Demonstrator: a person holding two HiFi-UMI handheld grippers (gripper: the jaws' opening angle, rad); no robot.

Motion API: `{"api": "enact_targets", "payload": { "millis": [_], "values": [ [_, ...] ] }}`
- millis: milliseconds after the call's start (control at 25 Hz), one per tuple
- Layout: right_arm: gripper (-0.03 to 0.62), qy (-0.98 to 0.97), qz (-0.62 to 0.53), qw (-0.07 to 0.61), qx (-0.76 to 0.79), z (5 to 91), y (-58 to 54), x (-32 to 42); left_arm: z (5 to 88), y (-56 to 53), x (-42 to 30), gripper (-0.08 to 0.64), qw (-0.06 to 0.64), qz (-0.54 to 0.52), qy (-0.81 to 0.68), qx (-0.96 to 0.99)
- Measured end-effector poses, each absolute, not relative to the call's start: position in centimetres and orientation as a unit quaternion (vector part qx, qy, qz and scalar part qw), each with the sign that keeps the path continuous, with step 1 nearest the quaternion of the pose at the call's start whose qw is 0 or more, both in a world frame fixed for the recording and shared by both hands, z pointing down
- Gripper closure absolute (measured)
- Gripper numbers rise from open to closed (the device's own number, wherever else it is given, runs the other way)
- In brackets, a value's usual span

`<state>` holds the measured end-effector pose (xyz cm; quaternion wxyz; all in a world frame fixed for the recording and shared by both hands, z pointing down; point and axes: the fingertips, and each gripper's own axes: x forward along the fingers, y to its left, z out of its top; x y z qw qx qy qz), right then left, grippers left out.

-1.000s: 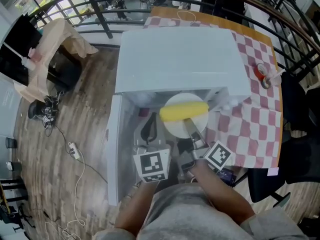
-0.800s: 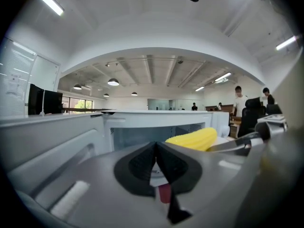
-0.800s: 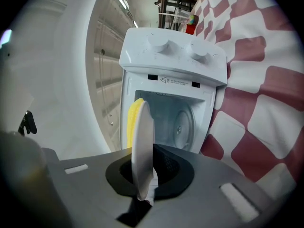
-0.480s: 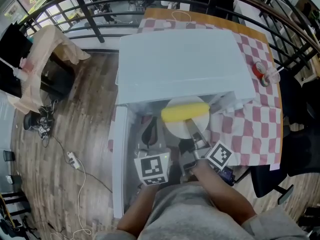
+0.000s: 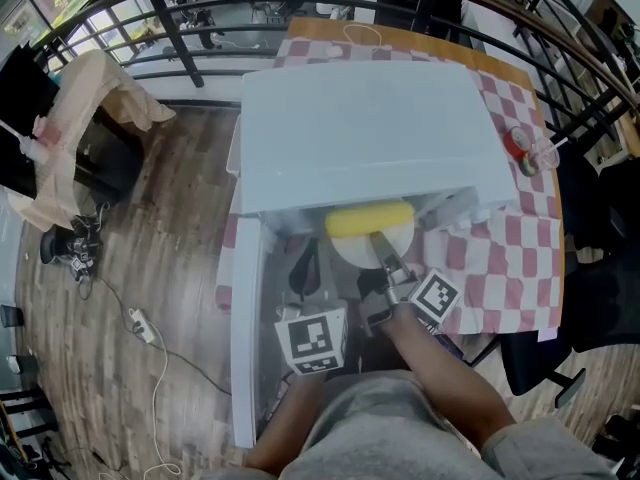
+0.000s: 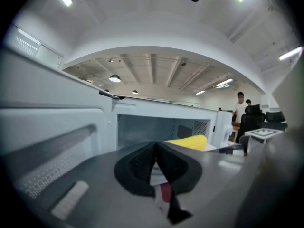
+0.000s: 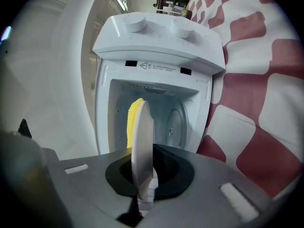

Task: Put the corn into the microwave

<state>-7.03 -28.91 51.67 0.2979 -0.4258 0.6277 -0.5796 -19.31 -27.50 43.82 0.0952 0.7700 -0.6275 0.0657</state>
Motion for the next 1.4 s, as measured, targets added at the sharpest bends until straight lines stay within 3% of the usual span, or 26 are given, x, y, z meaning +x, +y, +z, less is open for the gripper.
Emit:
{"api": "enact_targets", "payload": {
  "millis": [1120, 1400],
  "values": [
    [0.586, 0.596, -0.629, 0.308, -0.393, 57.5, -32.6, -8.4, 46.3, -27.5, -19.3, 0.551, 0.105, 0.088, -0.630, 0.764],
    [0.578, 0.638, -0.612, 0.269, -0.383, 57.3, -32.7, -9.3, 46.8, -27.5, -19.5, 0.551, 0.112, 0.094, -0.632, 0.761]
  ]
}}
